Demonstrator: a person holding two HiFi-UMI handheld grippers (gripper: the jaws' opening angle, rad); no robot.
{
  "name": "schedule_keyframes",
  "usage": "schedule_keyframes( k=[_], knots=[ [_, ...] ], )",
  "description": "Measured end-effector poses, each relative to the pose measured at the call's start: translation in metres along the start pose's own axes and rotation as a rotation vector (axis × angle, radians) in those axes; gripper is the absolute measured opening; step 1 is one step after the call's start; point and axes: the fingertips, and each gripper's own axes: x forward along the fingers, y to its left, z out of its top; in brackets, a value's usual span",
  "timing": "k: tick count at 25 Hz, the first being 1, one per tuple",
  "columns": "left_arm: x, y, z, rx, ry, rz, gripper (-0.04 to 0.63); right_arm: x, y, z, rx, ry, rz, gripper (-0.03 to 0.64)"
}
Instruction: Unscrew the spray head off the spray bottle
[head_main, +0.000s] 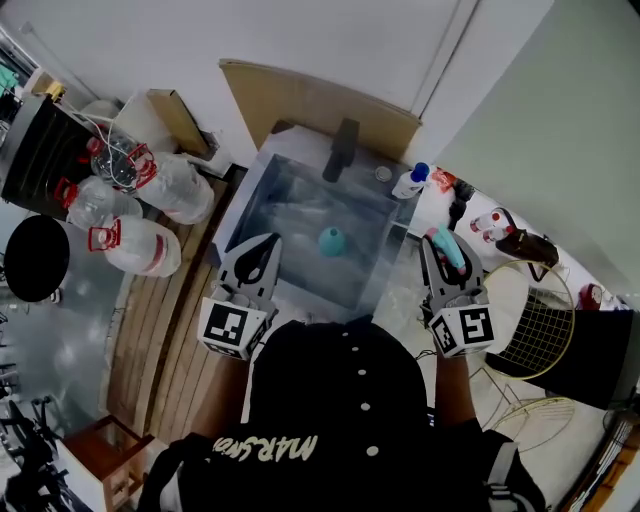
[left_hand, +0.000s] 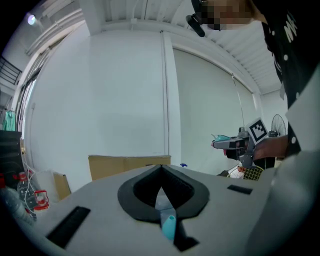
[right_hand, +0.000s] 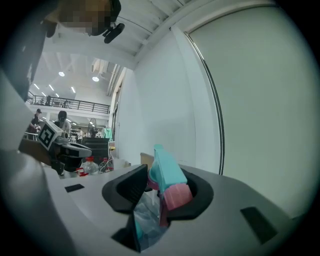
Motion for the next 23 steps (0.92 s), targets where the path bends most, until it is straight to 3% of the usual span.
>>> schedule_keyframes(
  k=[23],
  knots=[
    [0.019, 0.002, -0.006, 0.015, 0.021, -0.004, 0.025, 0.025, -0.001, -0.005, -0.034, 0.018, 0.018, 0.147]
  ],
)
